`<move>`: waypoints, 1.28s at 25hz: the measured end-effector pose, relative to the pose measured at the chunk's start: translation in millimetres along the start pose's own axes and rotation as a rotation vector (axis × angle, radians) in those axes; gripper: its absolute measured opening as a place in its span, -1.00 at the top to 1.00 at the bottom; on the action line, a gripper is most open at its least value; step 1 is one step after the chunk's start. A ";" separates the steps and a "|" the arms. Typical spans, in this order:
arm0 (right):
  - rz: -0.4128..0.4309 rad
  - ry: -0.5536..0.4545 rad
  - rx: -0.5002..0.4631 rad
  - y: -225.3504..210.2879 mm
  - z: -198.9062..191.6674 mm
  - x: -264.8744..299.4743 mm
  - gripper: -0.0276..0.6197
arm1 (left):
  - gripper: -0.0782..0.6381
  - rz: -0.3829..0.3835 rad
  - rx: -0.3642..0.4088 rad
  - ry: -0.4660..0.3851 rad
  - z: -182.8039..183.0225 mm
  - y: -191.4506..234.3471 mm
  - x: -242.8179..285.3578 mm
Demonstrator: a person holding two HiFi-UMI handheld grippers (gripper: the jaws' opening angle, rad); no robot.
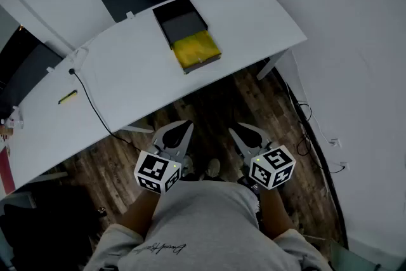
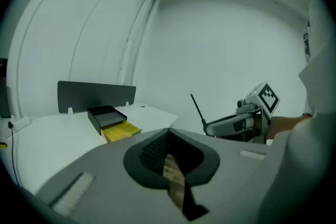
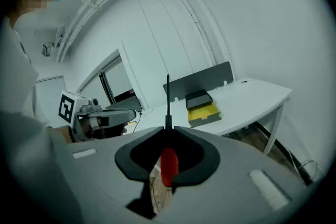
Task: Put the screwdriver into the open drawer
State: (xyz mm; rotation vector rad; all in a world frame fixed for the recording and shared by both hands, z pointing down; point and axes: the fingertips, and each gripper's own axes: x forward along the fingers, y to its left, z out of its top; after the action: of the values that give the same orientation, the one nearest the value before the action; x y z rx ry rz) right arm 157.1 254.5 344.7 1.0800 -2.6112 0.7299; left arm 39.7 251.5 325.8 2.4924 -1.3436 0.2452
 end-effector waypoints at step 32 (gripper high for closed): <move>-0.003 0.021 -0.026 44.9 9.0 48.0 0.68 | 0.78 -0.018 -0.013 -0.030 12.5 49.5 -27.3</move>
State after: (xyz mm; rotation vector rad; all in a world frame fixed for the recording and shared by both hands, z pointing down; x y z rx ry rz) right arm 91.2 248.3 339.2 1.0632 -2.5932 0.7003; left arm -16.5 243.0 315.1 2.5060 -1.3291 0.1950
